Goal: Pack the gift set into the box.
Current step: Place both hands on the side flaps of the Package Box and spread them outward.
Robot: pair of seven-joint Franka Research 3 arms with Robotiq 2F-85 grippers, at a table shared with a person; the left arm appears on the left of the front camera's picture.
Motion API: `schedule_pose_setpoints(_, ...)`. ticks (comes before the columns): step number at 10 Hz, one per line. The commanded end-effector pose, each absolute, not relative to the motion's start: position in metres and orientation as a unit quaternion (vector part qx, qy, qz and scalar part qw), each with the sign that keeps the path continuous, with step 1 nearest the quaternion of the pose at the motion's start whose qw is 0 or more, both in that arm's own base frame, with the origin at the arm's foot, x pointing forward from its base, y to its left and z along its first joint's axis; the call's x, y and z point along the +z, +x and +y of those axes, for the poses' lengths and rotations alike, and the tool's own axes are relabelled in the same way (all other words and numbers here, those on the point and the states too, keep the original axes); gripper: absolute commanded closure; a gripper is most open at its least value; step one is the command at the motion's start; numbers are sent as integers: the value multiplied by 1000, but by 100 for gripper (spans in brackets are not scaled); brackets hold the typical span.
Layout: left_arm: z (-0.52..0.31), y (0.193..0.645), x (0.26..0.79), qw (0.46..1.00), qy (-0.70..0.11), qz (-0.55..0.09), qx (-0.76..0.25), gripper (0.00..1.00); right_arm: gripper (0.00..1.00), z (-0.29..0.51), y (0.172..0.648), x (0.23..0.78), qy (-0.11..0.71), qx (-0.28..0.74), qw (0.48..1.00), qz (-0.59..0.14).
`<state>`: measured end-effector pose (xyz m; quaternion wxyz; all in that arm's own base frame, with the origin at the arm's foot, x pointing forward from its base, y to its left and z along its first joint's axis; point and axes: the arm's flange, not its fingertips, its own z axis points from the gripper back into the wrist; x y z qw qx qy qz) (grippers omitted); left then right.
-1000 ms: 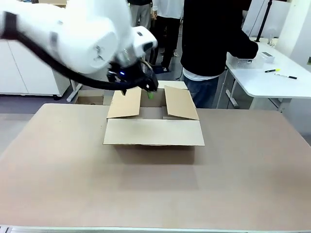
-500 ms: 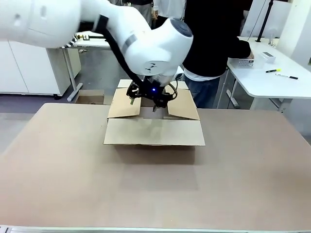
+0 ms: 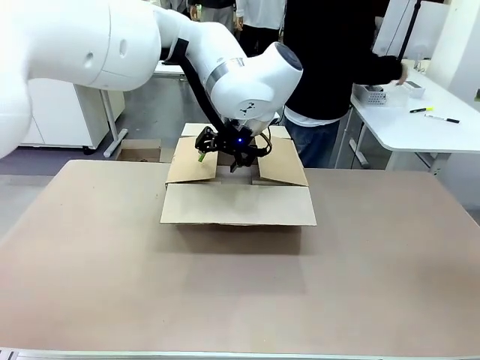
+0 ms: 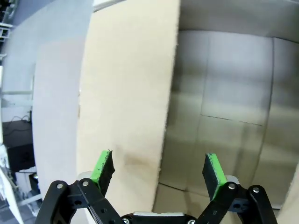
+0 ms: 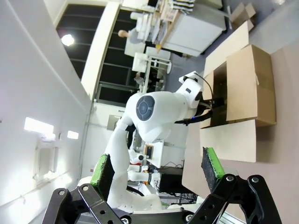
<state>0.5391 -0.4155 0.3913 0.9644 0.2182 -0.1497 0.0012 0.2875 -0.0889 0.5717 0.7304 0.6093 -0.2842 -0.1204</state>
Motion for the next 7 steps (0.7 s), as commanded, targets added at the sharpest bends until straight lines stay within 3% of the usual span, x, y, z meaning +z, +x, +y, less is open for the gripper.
schedule_pose_setpoints(1, -414, 530, 395, 952, 256, -165, 24, 0, 0, -89, 291, 572, 614, -109, 723, -297)
schedule_pose_setpoints(7, -386, 510, 424, 918, 336, -208, 35, 0, 0, -89, 291, 572, 614, -109, 723, -297)
